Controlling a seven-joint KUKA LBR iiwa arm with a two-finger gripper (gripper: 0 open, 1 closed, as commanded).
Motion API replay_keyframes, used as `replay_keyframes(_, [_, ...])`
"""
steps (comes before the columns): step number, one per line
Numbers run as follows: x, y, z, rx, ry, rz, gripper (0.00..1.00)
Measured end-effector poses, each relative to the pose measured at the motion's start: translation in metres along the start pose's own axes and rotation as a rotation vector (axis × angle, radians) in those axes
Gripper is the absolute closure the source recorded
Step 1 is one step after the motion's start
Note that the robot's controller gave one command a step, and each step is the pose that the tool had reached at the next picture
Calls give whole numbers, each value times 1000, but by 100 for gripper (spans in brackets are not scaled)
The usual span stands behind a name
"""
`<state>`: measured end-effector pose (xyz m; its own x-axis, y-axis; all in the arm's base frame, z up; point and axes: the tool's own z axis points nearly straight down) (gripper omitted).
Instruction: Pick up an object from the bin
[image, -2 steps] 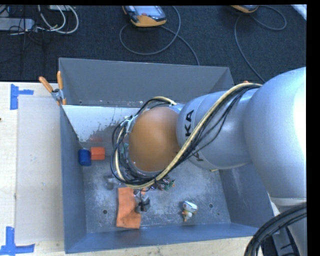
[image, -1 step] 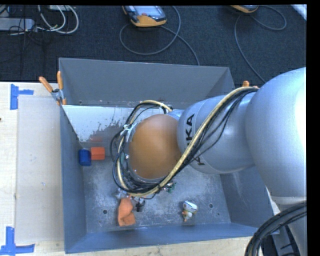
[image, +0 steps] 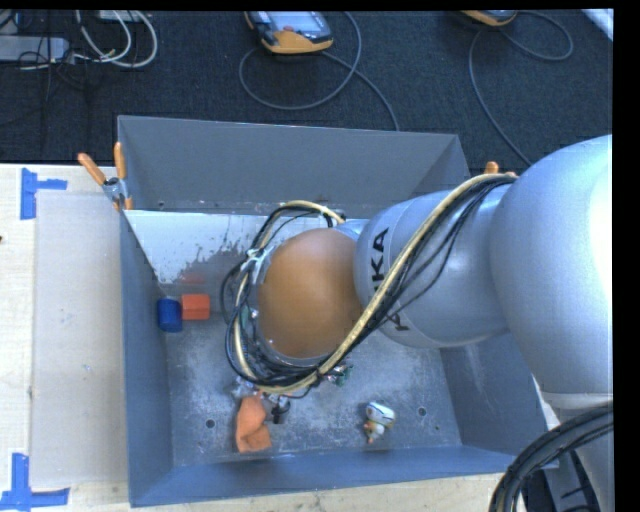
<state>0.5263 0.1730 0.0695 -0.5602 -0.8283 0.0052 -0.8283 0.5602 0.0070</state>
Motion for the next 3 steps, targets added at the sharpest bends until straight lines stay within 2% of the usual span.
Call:
replay_keyframes(2, [1,2,-8,-4,4,2,100])
replay_keyframes(3, [1,2,-26,-4,4,1,100])
